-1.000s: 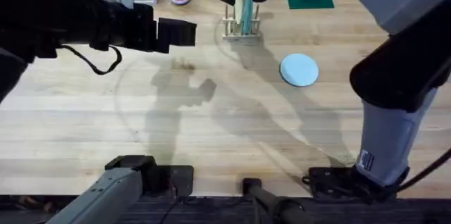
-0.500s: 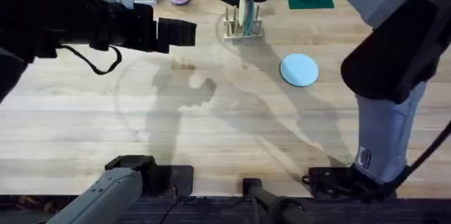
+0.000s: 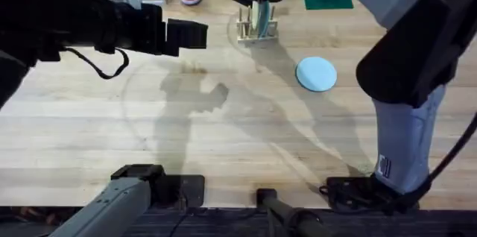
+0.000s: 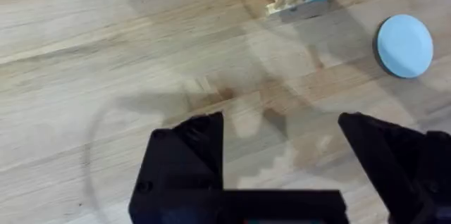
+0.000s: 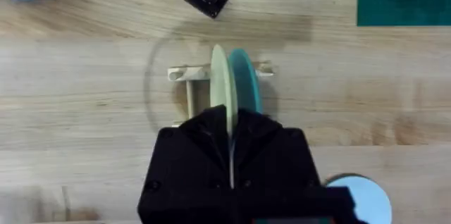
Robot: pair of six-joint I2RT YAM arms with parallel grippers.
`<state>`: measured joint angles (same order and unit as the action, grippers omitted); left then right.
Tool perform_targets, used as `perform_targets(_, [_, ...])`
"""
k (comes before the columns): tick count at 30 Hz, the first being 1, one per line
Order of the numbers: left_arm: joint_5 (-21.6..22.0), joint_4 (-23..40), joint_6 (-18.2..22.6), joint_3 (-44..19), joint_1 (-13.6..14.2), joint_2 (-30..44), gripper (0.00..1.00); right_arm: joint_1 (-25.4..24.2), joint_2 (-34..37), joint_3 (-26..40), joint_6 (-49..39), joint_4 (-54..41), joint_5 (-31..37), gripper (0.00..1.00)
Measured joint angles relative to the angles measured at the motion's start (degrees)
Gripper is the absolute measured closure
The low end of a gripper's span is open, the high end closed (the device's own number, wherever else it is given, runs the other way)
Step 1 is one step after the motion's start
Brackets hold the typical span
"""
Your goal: Pick up the plates from the table one by one and place each into a slot on the dish rack.
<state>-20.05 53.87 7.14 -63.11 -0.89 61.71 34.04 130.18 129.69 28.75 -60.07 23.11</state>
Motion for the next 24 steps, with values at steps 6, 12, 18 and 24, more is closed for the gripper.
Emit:
perform_targets(6, [0.00,0.00,0.02,0.00,0.00,0.00,0.006,0.00,0.61,0.00,0.02,-0.02,-0.02,0.972])
perform_targets(12, [0.00,0.00,0.00,0.00,0.00,0.00,0.006,0.00,0.61,0.00,0.00,0.02,0.00,0.971])
perform_targets(18, [0.00,0.00,0.02,0.00,0.00,0.00,0.006,0.00,0.61,0.00,0.02,0.02,0.00,0.878])
perform_targets(24, [0.00,0.00,0.02,0.00,0.00,0.00,0.006,0.00,0.61,0.00,0.02,0.07,0.00,0.768])
